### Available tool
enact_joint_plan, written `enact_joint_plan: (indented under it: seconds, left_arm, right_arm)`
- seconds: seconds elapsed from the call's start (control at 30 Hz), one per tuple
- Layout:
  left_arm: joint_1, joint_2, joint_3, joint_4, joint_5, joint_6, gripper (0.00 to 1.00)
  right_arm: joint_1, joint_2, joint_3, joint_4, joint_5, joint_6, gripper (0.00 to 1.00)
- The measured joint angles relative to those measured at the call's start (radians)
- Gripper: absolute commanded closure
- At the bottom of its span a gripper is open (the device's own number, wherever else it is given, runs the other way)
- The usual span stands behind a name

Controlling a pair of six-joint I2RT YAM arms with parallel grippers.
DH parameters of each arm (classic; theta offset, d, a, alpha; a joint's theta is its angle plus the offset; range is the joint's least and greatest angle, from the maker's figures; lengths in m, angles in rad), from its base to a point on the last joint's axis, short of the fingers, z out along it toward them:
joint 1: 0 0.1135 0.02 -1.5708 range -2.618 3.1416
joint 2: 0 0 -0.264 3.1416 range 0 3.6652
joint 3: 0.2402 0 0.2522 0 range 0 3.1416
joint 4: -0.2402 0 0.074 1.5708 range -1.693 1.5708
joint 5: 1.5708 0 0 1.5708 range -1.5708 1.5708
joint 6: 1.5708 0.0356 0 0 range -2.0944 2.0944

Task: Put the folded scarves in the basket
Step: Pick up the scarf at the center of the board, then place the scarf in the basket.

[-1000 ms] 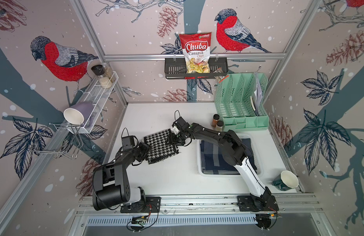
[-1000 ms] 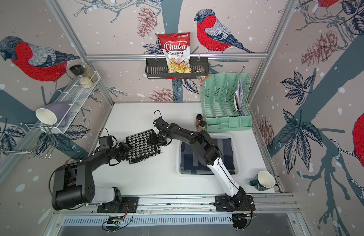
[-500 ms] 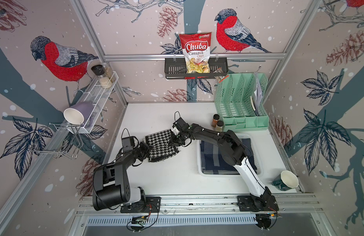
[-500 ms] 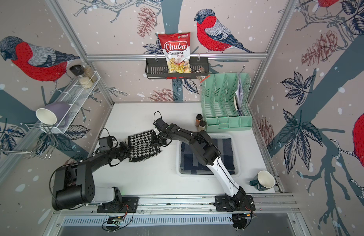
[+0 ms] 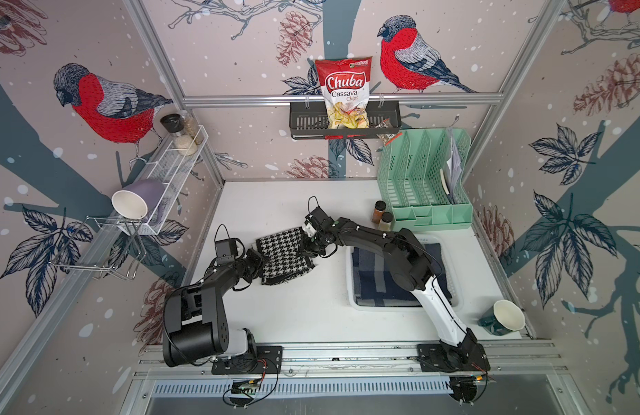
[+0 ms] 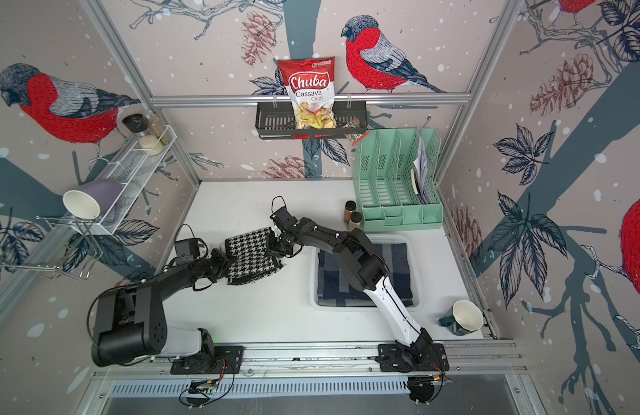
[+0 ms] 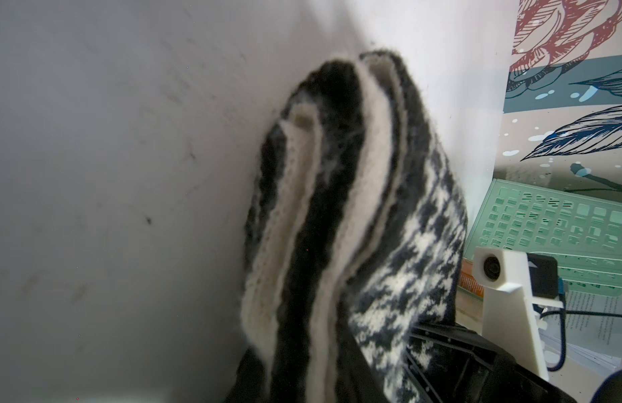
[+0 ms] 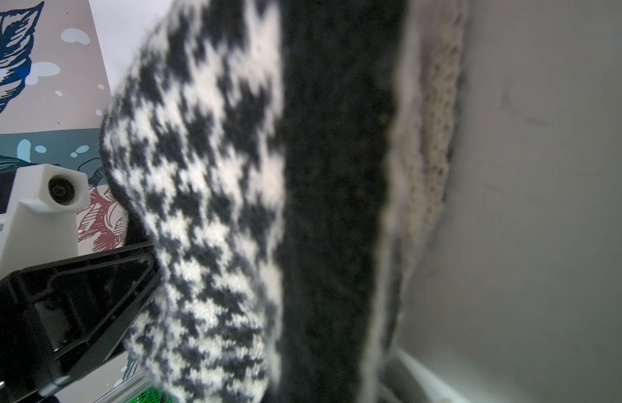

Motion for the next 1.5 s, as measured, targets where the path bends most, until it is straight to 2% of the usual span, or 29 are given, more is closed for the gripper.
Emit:
enact_joint_plan:
  seconds: [0.1, 0.3, 0.57, 0.93, 1.03, 1.13, 1.37, 1.5]
  left_arm:
    - [-0.001, 0.001, -0.005, 0.006, 0.003, -0.003, 1.0]
    - [-0.002, -0.016, -0.004, 0.002, 0.013, -0.004, 1.0]
    - [-0.029, -0.126, 0.035, -0.076, 0.02, -0.021, 1.0]
    - [-0.148, -0.282, 0.155, -0.264, -0.036, -0.08, 1.0]
    - [-0.206, -0.309, 0.183, -0.309, -0.07, -0.113, 1.0]
    - [-0.303, -0.338, 0.224, -0.354, -0.133, -0.159, 1.0]
    - [-0.547, -0.359, 0.291, -0.404, -0.266, -0.304, 1.0]
    - [-0.704, -0.327, 0.34, -0.409, -0.343, -0.383, 1.0]
  right_arm:
    - [0.0, -0.005, -0.005, 0.004, -0.002, 0.006, 1.0]
    - [0.003, -0.023, -0.008, 0.003, 0.0, 0.023, 1.0]
    - [0.015, -0.09, -0.028, -0.008, 0.024, 0.036, 1.0]
    - [0.015, -0.287, -0.146, -0.039, 0.102, 0.075, 1.0]
    - [0.015, -0.344, -0.183, -0.056, 0.127, 0.079, 1.0]
    - [0.011, -0.409, -0.228, -0.082, 0.153, 0.079, 1.0]
    - [-0.003, -0.596, -0.358, -0.157, 0.217, 0.077, 1.0]
    - [-0.022, -0.736, -0.495, -0.177, 0.257, 0.078, 1.0]
